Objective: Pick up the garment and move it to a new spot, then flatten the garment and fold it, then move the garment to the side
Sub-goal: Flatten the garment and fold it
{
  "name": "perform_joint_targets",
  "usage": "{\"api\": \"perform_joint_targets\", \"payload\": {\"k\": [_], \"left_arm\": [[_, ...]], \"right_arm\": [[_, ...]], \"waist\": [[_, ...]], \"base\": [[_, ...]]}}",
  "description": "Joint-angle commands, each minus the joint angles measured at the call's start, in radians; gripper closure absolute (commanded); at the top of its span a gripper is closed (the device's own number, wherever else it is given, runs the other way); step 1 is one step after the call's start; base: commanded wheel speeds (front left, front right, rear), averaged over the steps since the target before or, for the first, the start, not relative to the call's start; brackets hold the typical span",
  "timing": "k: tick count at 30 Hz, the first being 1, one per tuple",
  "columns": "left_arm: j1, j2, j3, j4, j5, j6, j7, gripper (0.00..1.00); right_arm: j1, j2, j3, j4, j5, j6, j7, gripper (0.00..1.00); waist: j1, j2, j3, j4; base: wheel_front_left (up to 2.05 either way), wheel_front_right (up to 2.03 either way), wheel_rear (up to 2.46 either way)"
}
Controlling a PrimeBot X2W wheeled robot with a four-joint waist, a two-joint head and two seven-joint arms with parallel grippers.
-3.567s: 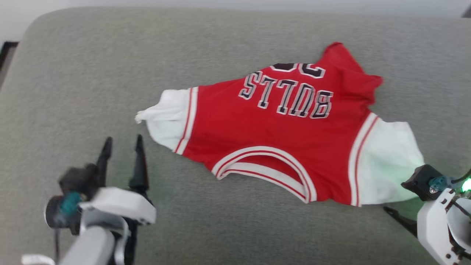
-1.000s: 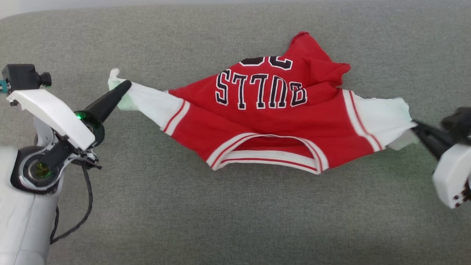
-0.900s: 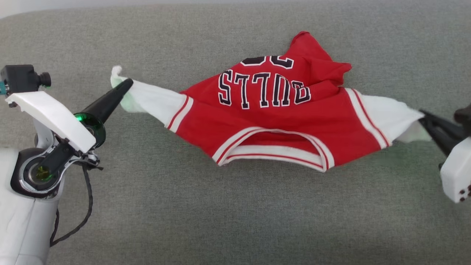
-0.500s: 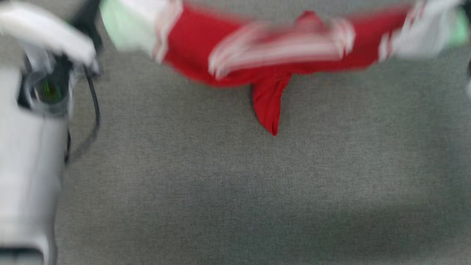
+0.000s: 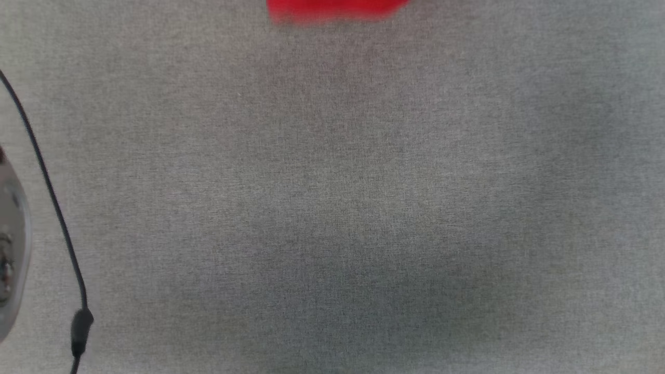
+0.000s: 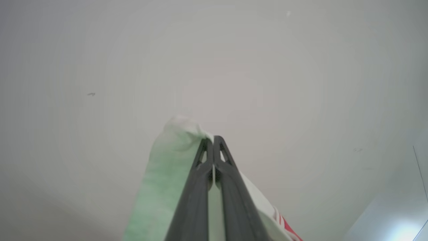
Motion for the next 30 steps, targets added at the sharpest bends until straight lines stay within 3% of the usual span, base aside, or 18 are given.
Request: {"api": "perform_joint_targets", "payload": {"k": [1,7,13,18,22,30], "left_arm": [[-0.018,0.001,0.009,0.013,-0.003,-0.009,-0.01,1.0],[0.024,-0.012,-0.011,0.042,-0.056,-0.023,0.035,1.0],[0.286,0.005,-0.059,-0.085,-0.156,-0.024,0.148,1.0],[0.615,0.05,-0.12,-0.231,-0.224,-0.024,0.211,1.0],[0.867,0.106,-0.197,-0.337,-0.21,-0.024,0.2,1.0],[1.2,0.219,-0.307,-0.543,-0.209,-0.024,0.17,1.0]], "right_arm": [[-0.022,0.004,0.005,0.028,-0.008,-0.001,-0.021,1.0],[-0.039,-0.007,0.073,0.122,0.012,-0.001,-0.078,1.0],[0.141,-0.065,0.204,0.088,0.103,-0.001,-0.076,1.0],[0.402,-0.148,0.317,-0.035,0.211,-0.001,-0.027,1.0],[0.633,-0.235,0.356,-0.171,0.303,-0.001,0.025,1.0],[1.03,-0.397,0.331,-0.447,0.432,-0.001,0.175,1.0]], "waist": [[0.0,0.0,-0.011,0.0],[0.0,0.0,-0.057,0.008],[0.0,0.0,-0.091,0.013],[0.0,0.0,-0.123,0.017],[0.0,0.0,-0.147,0.022],[0.0,0.0,-0.192,0.023]], "base": [[0.0,0.0,0.0],[0.0,0.0,0.0],[0.0,0.0,0.0],[0.0,0.0,0.0],[0.0,0.0,0.0],[0.0,0.0,0.0]]}}
